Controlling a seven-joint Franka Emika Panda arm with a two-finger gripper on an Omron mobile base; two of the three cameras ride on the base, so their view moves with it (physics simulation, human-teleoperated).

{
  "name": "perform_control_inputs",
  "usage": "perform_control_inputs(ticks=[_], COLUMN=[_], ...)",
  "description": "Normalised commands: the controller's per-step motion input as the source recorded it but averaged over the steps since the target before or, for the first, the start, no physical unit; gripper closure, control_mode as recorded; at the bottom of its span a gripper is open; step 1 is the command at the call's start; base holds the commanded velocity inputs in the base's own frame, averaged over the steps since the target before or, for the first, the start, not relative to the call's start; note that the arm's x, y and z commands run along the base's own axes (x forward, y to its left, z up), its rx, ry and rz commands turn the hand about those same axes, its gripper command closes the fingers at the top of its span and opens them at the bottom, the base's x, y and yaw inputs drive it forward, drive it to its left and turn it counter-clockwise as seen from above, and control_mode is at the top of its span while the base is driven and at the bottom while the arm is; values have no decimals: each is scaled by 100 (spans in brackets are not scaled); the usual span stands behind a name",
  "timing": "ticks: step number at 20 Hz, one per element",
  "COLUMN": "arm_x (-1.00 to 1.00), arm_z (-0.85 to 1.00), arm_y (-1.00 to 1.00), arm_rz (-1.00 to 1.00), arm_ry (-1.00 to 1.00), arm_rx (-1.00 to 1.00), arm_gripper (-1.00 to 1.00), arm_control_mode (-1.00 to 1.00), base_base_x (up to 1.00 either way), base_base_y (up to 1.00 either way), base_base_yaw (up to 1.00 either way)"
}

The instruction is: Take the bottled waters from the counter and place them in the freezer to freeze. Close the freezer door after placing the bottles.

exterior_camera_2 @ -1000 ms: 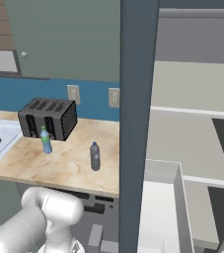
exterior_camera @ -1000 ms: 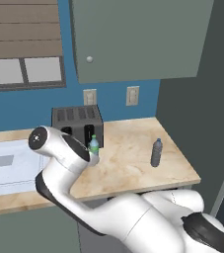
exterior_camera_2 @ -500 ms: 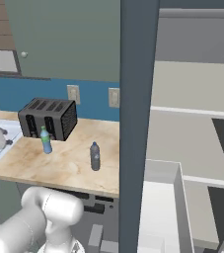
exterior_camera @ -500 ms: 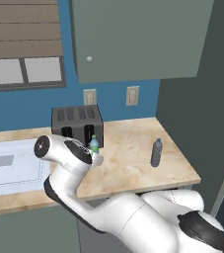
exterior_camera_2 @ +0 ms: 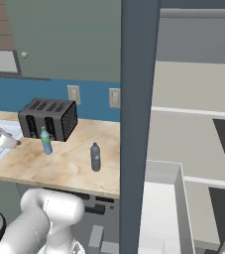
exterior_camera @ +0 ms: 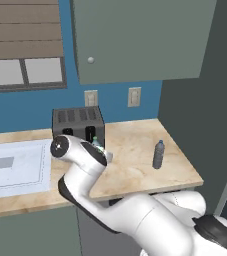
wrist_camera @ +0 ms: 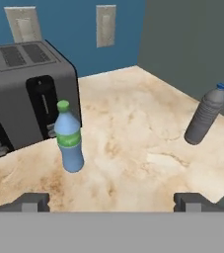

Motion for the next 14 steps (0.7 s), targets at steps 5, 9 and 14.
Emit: perform_control_inputs(ticks=[5, 9, 14], arm_x=[17, 3, 7], arm_z=[-47, -21, 0], arm_y=[-5, -1, 0], arm_rz=[20, 12, 3], arm_ry=[-2, -11, -8], arm_rx=[-7, -12, -1], arm_gripper=[-100, -100, -100], arm_control_mode=[-100, -100, -100], base_base_x=[0, 0, 0], base_base_y=[0, 0, 0], base_base_yaw=[0, 0, 0])
